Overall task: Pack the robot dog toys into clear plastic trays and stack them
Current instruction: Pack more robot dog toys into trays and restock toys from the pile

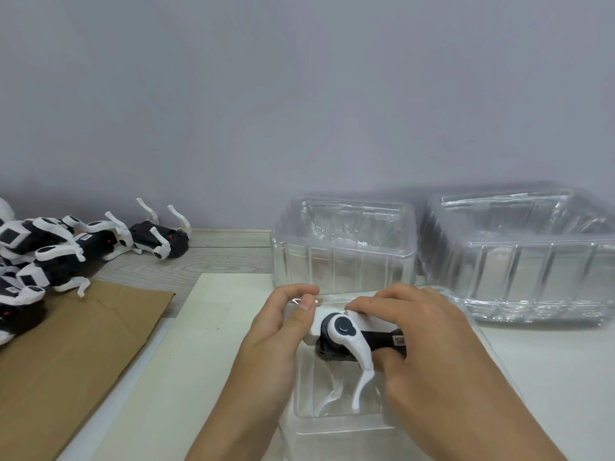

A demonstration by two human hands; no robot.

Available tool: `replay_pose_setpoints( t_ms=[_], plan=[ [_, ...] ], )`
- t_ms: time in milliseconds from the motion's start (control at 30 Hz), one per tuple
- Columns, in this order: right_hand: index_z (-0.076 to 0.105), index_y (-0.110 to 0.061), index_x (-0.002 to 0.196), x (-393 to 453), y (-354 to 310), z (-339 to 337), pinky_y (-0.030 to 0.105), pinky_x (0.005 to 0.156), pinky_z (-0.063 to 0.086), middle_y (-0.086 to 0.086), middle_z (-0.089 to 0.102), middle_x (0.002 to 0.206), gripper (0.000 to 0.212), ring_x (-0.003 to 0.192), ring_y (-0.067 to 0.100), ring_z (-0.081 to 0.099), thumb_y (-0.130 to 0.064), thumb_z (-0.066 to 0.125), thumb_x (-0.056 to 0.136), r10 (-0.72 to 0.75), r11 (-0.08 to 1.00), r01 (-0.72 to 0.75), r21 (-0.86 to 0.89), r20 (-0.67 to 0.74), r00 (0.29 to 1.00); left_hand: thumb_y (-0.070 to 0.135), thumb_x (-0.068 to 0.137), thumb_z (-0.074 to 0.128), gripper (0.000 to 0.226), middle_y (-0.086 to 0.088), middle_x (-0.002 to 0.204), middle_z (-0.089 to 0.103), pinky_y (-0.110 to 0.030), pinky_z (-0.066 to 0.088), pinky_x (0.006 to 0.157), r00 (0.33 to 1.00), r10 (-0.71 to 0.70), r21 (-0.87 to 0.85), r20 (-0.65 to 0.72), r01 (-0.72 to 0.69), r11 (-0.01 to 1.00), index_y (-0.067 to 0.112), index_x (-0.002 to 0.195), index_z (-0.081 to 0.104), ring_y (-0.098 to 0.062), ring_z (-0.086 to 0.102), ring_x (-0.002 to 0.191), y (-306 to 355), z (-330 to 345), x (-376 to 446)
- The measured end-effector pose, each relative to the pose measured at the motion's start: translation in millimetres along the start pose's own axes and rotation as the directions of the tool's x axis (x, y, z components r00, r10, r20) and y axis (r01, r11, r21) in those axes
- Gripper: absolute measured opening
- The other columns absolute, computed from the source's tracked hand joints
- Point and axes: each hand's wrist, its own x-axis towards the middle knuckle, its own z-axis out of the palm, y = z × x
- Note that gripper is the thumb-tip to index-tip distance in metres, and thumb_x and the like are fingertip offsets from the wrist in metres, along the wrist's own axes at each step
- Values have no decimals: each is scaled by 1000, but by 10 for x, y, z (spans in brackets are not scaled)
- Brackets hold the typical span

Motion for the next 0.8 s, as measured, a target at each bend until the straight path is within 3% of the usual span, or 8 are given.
replay_pose_setpoints(
  t_ms=[233, 400, 800],
  plan=[
    [64, -48, 106, 6, 1, -19, 27, 96, 34, -27, 53, 102, 41, 101, 0, 41, -15, 66, 81, 5, 1000, -5, 12, 8, 1000, 63, 67, 67, 45, 14, 107, 71, -55, 45, 106, 999, 11, -26, 32, -10, 1000, 42, 107, 69, -24, 65, 112, 23, 9, -17],
    [66, -46, 105, 2, 3, -16, 28, 96, 34, -27, 53, 101, 40, 101, 0, 41, -14, 66, 81, 5, 1000, -5, 19, 5, 1000, 51, 74, 64, 33, 11, 106, 72, -56, 45, 105, 1000, 3, -15, 25, -3, 1000, 41, 105, 70, -26, 66, 110, -2, -11, -1],
    [62, -48, 110, -3, 12, -7, 26, 99, 32, -30, 49, 103, 42, 102, -2, 37, -17, 66, 83, -6, 1000, 6, 4, -4, 1000, 50, 74, 64, 32, 10, 109, 71, -55, 46, 105, 1000, 24, 10, 8, -24, 1000, 43, 105, 69, -23, 67, 109, 22, 26, -6]
  ],
)
